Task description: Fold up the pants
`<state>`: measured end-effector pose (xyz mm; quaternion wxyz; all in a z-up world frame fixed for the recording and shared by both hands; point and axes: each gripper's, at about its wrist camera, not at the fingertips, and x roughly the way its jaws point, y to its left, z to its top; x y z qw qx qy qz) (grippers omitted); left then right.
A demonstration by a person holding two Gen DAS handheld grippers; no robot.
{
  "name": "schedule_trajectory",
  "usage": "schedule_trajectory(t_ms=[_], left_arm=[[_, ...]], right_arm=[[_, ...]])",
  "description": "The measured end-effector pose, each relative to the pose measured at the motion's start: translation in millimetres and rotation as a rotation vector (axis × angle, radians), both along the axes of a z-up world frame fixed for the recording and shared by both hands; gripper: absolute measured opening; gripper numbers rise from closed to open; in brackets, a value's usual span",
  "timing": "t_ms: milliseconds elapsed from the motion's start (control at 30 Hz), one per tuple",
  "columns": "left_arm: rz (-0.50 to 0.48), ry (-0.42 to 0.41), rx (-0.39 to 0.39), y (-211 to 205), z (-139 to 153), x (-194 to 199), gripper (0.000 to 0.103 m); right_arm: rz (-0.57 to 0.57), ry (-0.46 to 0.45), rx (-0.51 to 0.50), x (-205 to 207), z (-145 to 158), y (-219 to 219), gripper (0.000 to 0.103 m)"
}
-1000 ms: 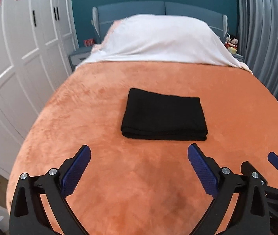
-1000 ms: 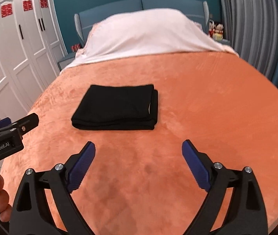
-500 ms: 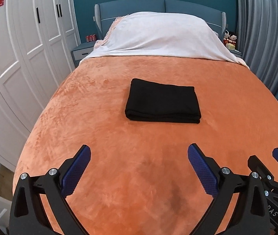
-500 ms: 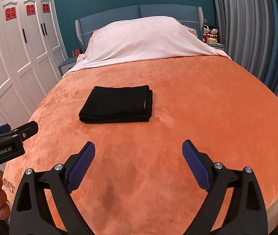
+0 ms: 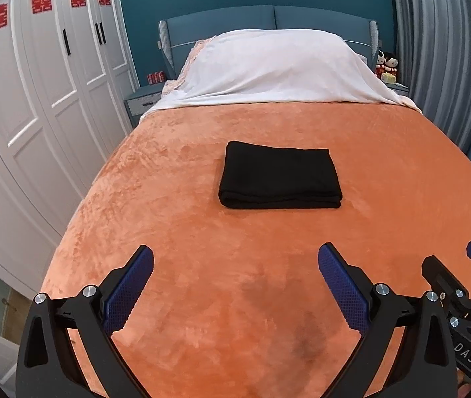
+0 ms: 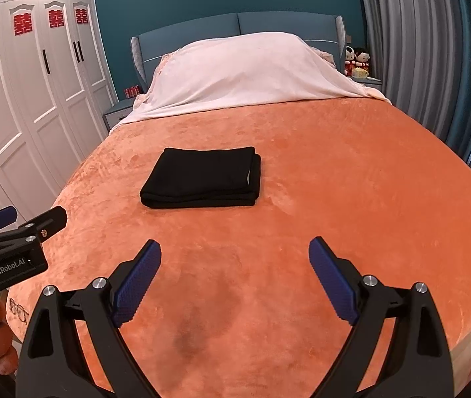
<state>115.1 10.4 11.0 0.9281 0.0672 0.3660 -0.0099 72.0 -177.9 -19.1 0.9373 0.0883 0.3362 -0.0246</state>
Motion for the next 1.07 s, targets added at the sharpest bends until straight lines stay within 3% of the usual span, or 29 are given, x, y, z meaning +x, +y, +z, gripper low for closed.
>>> schedule_trajectory(t_ms=[633,767,1067], left_arm=[[-0.009,-0.008,0.015,0.0,1.0,-7.1,0.098],[0.001,0.008,0.019,1.1,-2.7,-6.3,0.093],[-0.005,0.002,0.03,3.4,-5.1,-10.6,0.093]], right_arm=[[0.001,-0.007,0.0,-2.4,1.7,2.3,0.089],[0.001,-0.007,0.001,-2.7,2.7,4.1,0.089],[0.001,-0.008,0.001,-2.3,1.7,2.5,0.089]])
